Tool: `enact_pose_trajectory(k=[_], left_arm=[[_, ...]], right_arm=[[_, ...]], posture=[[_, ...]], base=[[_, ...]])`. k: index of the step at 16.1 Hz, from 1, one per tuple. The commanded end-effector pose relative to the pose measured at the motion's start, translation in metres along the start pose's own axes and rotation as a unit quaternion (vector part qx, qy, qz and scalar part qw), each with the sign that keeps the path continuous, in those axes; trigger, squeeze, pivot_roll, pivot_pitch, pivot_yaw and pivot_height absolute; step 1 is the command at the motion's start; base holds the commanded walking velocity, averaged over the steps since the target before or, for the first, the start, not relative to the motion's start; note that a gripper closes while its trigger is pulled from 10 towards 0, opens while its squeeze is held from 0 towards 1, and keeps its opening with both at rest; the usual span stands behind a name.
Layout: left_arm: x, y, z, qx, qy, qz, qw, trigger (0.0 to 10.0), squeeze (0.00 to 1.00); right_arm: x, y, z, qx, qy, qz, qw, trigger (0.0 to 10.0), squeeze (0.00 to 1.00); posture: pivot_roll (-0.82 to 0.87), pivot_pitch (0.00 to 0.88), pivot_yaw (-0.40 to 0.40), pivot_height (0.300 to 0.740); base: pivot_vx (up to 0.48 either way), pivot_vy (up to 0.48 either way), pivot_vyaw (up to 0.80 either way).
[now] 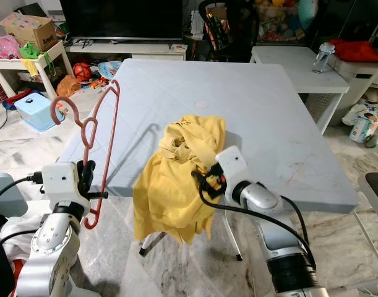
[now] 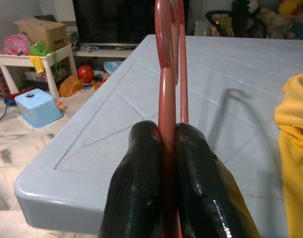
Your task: Hang hanger
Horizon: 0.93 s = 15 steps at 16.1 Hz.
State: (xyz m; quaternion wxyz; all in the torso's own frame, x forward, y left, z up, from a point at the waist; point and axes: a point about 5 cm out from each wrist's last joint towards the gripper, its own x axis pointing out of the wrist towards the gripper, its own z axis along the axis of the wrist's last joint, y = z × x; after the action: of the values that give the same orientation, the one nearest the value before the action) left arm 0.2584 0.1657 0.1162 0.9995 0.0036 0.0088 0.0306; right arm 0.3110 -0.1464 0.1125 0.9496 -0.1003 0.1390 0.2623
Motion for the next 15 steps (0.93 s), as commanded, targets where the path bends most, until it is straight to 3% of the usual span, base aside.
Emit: enact_pose_trajectory(k=[1,4,7,9,10,12,15], left_arm=[[-0.003,0.000,0.000,0.003,0.003,-0.003,1.000,10.0,0.00],[-0.006,0.002,-0.004,0.007,0.012,-0.003,1.000,10.0,0.00],[-0.004,0.004,-0.002,0.006,0.010,-0.001,1.000,10.0,0.00],[-0.002,0.000,-0.002,0.003,0.010,-0.006,1.000,10.0,0.00],[-0.002,-0.003,-0.002,0.001,0.009,-0.009,1.000,10.0,0.00],[-0.001,-0.006,0.001,-0.003,0.006,-0.011,1.000,10.0,0.00],[0.000,-0.004,0.001,-0.004,0.005,-0.008,1.000,10.0,0.00]], right_arm=[[0.001,0.004,-0.005,0.003,0.020,0.007,1.000,10.0,0.00],[0.003,0.021,-0.011,0.017,0.040,0.027,0.999,10.0,0.00],[0.006,0.042,-0.007,0.072,0.048,0.072,0.994,10.0,0.00],[0.013,0.053,-0.005,0.068,0.046,0.076,0.994,10.0,0.00],[0.018,0.059,-0.005,0.069,0.045,0.071,0.994,0.0,0.00],[0.031,0.066,-0.007,0.086,0.053,0.021,0.995,0.0,0.00],[0.044,0.057,-0.007,0.083,0.058,-0.035,0.994,0.0,0.00]], posture=[[-0.01,0.000,0.008,0.740],[-0.01,0.000,0.006,0.740],[-0.01,0.000,0.006,0.740],[-0.01,0.000,0.008,0.740],[-0.01,0.000,0.008,0.740],[0.00,0.000,0.001,0.740],[0.01,0.000,-0.007,0.740]], base=[[0.000,0.000,0.00],[0.000,0.000,0.00],[0.000,0.000,0.00],[0.000,0.000,0.00],[0.000,0.000,0.00],[0.000,0.000,0.00],[0.000,0.000,0.00]])
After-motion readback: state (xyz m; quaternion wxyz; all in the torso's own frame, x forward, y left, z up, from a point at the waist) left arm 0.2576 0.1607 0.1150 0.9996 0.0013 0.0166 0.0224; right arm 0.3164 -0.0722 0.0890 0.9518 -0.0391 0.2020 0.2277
